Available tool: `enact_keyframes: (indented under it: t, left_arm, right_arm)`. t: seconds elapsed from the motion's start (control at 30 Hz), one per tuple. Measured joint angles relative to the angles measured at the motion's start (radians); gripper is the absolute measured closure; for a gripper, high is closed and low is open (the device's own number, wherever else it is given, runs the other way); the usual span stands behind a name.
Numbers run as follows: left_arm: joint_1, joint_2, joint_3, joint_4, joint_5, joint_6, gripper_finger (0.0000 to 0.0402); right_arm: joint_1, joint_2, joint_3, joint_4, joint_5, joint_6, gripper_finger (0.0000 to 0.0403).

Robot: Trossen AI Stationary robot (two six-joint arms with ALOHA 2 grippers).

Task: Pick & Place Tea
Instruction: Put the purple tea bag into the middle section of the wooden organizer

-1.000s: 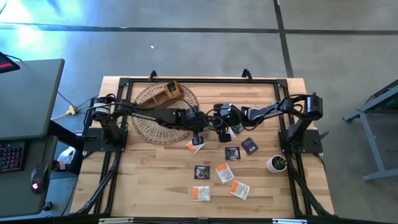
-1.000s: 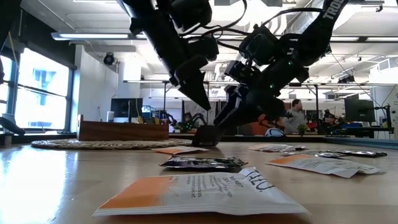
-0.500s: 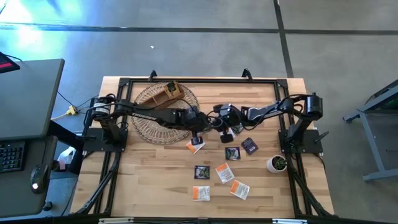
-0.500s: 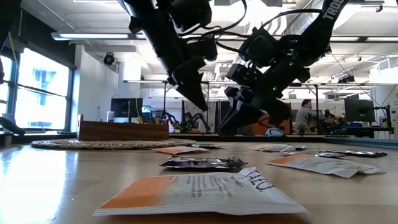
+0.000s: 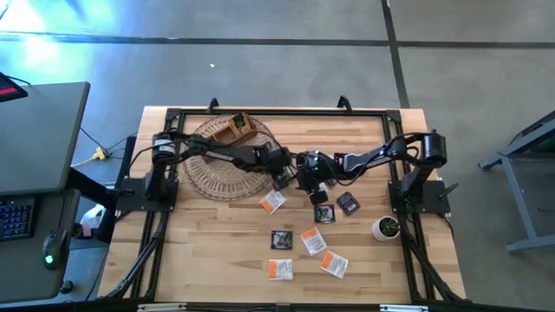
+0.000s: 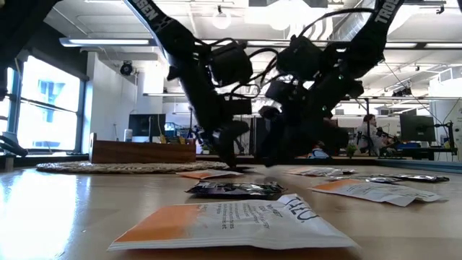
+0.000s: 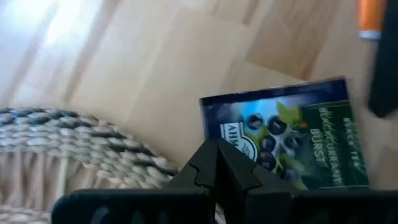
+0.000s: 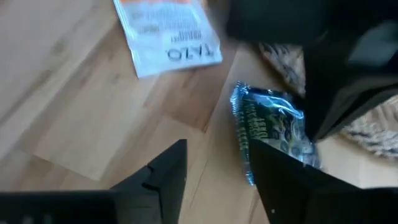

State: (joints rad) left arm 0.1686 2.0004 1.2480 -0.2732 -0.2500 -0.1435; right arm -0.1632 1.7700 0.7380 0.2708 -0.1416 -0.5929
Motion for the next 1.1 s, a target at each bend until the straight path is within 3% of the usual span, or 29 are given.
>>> enact_keyframes:
  t: [0.23, 0.37, 0.6, 0.77, 0.97, 1.1]
  left_arm:
    - [-0.018, 0.021, 0.002, 0.013, 0.081, -0.027, 0.0401]
    - [-0.050, 0.023, 0.001, 0.046, 0.128, -0.041, 0.0401]
    - [-0.064, 0.025, 0.016, 0.040, 0.210, -0.078, 0.0401]
    - [-0.066, 0.011, 0.016, 0.027, 0.187, -0.151, 0.0401]
    - [-0.074, -0.015, 0.010, -0.013, 0.316, -0.231, 0.0401]
    - [-0.078, -0.016, 0.010, -0.009, 0.314, -0.239, 0.0401]
  right_arm:
    - [-0.010, 0.059, 0.003, 0.043, 0.110, -0.066, 0.0209]
    - [-0.023, 0.063, 0.000, 0.096, 0.113, -0.075, 0.0214]
    - [-0.027, 0.064, 0.000, 0.084, 0.215, -0.118, 0.0234]
    - [-0.013, 0.053, 0.002, 0.029, 0.236, -0.113, 0.0272]
    - [0.002, 0.049, 0.002, -0.016, 0.406, -0.124, 0.0338]
    - [-0.001, 0.049, 0.002, -0.017, 0.335, -0.123, 0.0390]
